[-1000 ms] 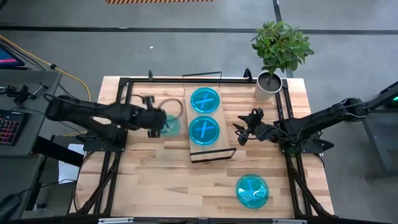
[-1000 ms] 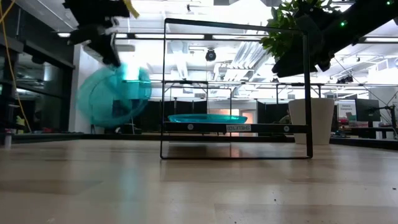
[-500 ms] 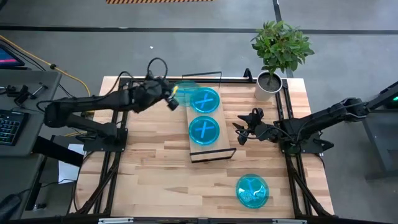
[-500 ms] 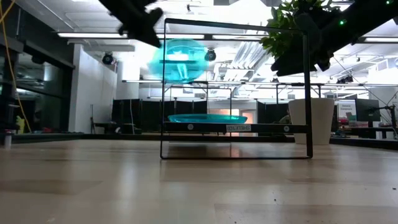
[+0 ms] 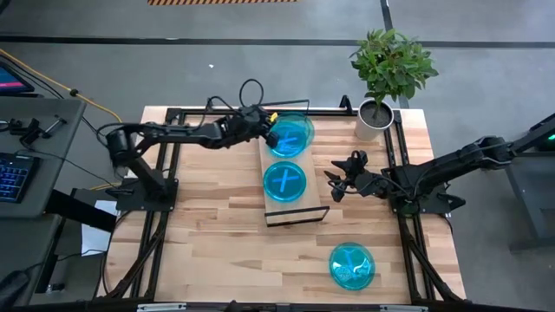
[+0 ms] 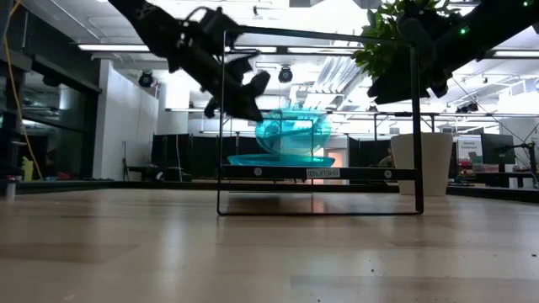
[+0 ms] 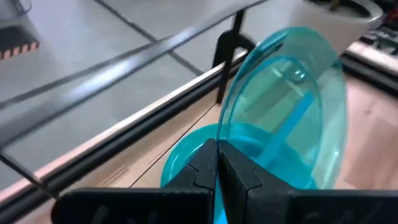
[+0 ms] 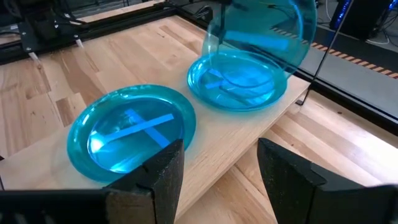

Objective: Place and stack plates onto a shelf
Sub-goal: Stack the blue plate on top of the blue plate on the shelf

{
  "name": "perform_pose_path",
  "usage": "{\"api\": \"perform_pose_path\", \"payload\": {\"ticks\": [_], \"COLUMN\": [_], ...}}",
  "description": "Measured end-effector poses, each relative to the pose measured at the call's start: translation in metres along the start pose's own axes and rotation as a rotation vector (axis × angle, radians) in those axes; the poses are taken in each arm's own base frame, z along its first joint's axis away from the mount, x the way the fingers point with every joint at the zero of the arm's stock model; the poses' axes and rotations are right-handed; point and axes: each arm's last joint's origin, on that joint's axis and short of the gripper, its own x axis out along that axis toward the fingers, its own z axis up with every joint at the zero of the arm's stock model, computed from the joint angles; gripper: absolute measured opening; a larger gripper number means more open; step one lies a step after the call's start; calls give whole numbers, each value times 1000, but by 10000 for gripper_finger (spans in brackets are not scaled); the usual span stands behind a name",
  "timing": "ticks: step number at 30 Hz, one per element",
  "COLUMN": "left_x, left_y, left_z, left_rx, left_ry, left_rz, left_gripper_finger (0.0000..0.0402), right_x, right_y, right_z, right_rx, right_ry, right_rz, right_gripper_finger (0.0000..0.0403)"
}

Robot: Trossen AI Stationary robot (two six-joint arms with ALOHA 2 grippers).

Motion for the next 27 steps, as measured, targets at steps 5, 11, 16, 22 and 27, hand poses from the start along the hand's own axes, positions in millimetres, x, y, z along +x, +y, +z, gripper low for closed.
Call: {"api": "perform_pose_path", "payload": {"ticks": [5, 11, 16, 22, 27], "left_x": [13, 15, 14, 11, 11], "left_y": [8, 10, 7, 6, 6], "left_z": [-9, -9, -13, -15, -16], "left_rx": [-19, -30, -19, 27, 45], "left_ry": [35, 34, 63, 96, 101], "left_rz": [32, 35, 23, 30, 33], "left_gripper_finger": [0, 0, 0, 0, 0], "right_x": [0, 0, 0, 0, 0], "right_y": [-1, -1, -1, -1, -2], "right_z": [-2, -3, -3, -3, -3], "right_rx": [5, 3, 5, 20, 20], "right_ry": [17, 24, 23, 23, 15], "right_rz": [-6, -10, -10, -11, -26], "right_gripper_finger": [188, 188, 188, 188, 188]}}
